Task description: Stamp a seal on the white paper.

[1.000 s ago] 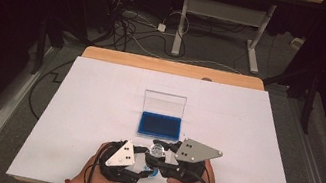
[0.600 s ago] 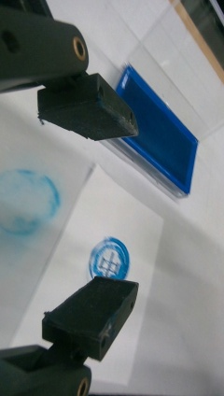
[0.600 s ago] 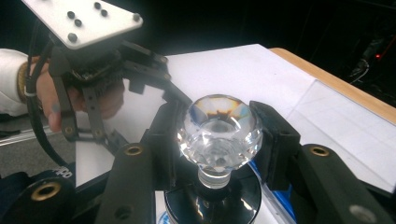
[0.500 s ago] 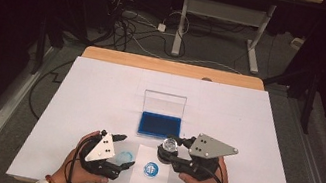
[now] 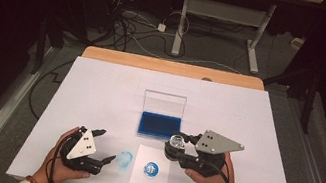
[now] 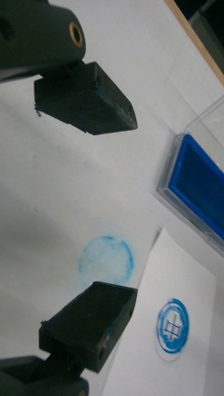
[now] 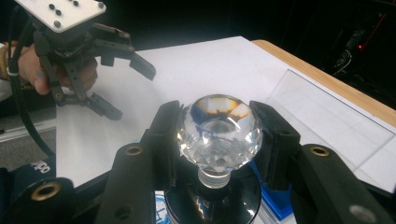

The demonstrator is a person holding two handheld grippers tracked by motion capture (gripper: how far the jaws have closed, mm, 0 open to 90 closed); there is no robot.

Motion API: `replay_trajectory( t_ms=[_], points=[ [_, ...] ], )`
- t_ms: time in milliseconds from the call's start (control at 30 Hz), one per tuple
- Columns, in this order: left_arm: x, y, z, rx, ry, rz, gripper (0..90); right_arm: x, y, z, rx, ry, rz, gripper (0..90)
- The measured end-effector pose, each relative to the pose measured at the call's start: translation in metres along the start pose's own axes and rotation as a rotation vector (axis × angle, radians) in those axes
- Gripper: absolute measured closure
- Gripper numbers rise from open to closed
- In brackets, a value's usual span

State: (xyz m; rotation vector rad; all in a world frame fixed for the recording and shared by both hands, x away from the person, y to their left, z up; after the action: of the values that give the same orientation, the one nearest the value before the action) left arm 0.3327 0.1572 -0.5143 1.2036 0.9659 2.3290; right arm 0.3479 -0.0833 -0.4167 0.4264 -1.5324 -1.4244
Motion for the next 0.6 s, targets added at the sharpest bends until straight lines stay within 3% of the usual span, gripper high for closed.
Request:
replay_trajectory(
  t_ms=[600],
  points=[
    [0.018, -0.031, 0.006, 0.090, 0.022, 0.030, 16.8, 0.010, -0.004, -0.013, -0.022, -0.033, 0.038, 56.5]
  ],
)
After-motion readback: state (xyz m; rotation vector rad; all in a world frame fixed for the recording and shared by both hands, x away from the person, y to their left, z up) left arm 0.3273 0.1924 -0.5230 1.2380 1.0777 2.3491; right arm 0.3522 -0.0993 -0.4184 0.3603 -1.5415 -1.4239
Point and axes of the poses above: each handheld gripper's, and its own axes: x roughly backward along the jaws, y roughly out of its top, z roughly to its left, the point moved 9 cm from there along -x, roughly forward along the jaws, and after that the axes turned 15 degrees about -x, right-handed, at the moved point
